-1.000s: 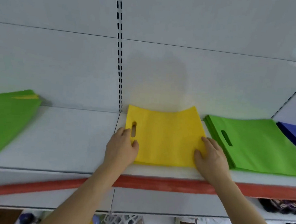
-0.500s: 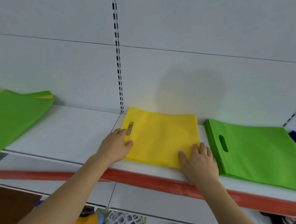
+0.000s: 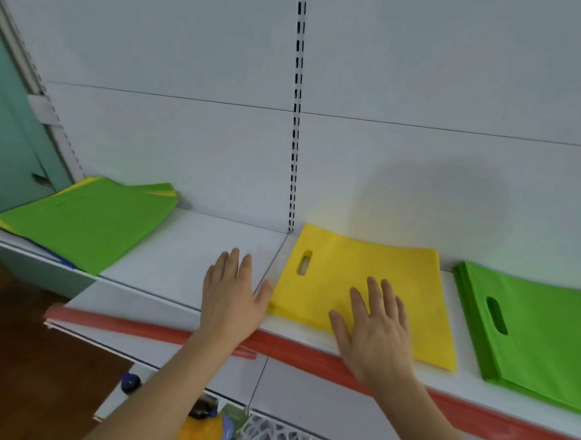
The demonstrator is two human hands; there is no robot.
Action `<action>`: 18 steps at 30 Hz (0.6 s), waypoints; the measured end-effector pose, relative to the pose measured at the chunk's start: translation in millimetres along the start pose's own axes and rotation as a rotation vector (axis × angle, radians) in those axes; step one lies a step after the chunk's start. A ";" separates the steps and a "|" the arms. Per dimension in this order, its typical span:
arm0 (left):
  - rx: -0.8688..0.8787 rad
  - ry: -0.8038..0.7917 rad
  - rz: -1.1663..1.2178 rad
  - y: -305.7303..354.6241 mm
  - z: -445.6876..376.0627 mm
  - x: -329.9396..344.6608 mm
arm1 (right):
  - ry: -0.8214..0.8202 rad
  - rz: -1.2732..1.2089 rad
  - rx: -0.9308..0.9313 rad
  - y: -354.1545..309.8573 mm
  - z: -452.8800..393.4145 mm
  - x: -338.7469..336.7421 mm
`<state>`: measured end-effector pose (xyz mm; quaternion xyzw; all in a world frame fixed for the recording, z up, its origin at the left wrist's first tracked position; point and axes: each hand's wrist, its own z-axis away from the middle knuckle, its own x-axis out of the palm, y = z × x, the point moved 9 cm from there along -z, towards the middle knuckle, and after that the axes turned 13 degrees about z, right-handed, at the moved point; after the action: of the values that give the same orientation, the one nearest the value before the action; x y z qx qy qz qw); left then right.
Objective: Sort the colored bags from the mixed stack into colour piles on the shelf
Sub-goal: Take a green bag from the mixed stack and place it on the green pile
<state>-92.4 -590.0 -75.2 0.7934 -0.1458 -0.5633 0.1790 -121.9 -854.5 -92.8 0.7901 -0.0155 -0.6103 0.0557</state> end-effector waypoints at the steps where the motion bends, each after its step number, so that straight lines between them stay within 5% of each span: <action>1: -0.010 0.010 -0.023 -11.6 3.2 -7.3 | -0.006 -0.005 -0.024 -15.3 1.7 -0.7; 18: -0.144 0.000 -0.089 -281.8 43.9 -162.7 | -0.055 -0.062 -0.208 -343.6 8.5 -41.0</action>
<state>-178.2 -273.1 -77.8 0.7842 -0.0698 -0.5796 0.2104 -155.5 -509.9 -92.2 0.7630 0.0710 -0.6315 0.1180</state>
